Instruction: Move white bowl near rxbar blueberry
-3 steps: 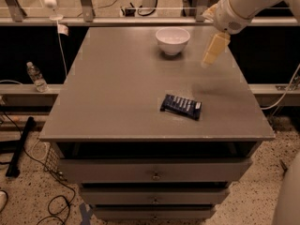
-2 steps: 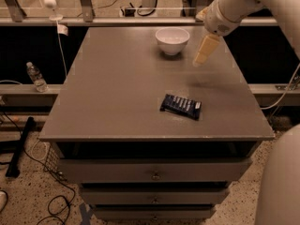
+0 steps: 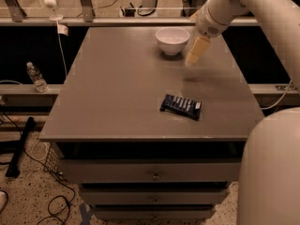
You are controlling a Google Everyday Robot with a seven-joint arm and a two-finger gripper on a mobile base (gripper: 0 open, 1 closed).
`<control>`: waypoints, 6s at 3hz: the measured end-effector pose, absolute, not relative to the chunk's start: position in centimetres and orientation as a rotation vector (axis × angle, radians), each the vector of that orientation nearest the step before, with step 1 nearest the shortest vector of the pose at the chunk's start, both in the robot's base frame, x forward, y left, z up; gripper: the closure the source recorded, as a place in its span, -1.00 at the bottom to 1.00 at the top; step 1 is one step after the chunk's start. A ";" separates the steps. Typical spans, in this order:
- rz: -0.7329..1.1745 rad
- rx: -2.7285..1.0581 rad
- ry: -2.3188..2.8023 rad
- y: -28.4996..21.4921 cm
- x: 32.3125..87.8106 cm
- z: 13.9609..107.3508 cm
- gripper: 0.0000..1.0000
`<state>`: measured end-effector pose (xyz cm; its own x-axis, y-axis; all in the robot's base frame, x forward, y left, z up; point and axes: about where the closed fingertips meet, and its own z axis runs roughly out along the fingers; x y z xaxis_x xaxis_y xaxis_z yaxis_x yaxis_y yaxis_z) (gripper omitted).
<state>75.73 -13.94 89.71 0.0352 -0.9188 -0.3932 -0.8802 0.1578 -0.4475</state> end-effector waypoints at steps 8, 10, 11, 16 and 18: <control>0.071 -1.911 1.741 -9.6 75.6 90.5 1.00; 0.122 -1.997 1.748 -8.7 69.3 90.9 1.00; 0.165 -2.011 1.772 -8.4 66.1 89.5 1.00; 0.211 -1.917 1.988 -12.6 56.9 86.1 1.00; 0.251 -1.919 1.999 -12.7 56.5 85.3 0.16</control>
Offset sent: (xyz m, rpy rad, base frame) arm 0.0194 0.0269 -0.0140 0.0211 0.0864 0.0856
